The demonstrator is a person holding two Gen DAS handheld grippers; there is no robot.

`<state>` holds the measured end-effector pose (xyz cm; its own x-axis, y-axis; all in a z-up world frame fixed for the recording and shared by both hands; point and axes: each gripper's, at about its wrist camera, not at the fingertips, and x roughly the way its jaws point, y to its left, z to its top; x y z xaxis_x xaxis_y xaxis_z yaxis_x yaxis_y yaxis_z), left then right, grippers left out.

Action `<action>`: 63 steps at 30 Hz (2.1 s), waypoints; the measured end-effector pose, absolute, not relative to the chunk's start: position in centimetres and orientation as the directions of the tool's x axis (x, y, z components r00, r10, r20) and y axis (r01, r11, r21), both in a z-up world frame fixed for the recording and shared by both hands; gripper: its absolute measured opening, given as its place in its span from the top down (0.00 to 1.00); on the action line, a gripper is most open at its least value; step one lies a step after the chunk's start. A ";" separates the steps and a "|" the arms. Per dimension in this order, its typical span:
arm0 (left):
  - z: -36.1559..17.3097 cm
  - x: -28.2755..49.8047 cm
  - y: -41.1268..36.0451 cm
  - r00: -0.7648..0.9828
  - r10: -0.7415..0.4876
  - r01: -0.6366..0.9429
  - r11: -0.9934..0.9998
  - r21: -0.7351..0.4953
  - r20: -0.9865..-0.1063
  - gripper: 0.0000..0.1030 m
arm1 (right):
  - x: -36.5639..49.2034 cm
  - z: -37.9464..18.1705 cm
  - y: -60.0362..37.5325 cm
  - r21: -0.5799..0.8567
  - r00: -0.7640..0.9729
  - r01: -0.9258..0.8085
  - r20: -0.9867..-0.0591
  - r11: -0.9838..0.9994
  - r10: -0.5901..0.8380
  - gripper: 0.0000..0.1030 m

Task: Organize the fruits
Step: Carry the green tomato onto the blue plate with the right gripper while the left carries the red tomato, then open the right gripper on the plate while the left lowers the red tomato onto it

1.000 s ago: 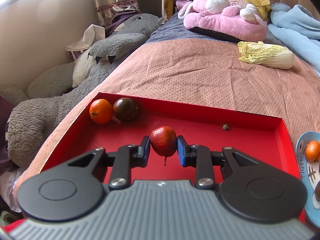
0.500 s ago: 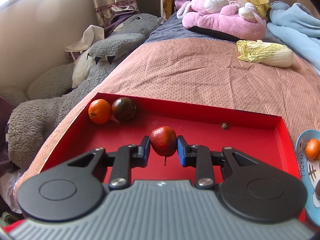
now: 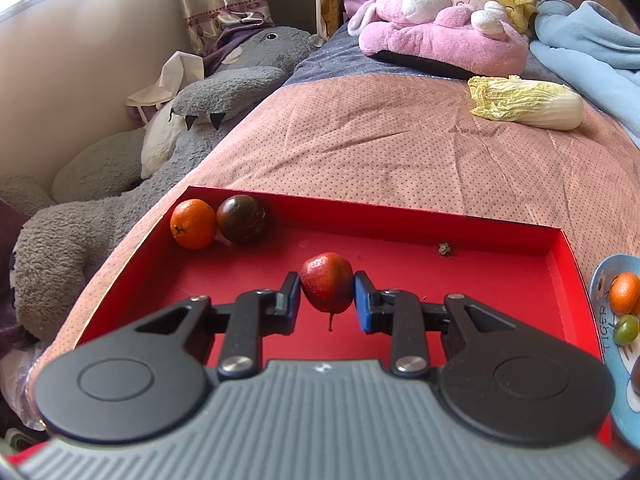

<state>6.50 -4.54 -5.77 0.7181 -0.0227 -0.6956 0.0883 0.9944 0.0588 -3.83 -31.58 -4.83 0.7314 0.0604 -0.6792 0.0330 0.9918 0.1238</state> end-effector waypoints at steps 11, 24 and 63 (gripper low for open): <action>-4.9 5.5 -5.4 0.748 -0.056 0.135 0.988 0.069 -0.661 0.69 | -7.0 -4.4 -31.5 0.143 0.738 -0.006 -0.667 0.990 0.101 0.32; -3.1 1.4 -13.3 0.726 -0.268 0.364 0.931 0.023 -0.633 0.69 | -9.0 -5.4 -32.7 0.136 0.732 -0.011 -0.674 0.991 0.101 0.29; -3.8 -2.8 -23.8 0.577 -0.490 0.654 0.757 0.011 -0.654 0.51 | -9.0 -5.8 -32.2 0.121 0.702 -0.100 -0.695 0.988 0.156 0.18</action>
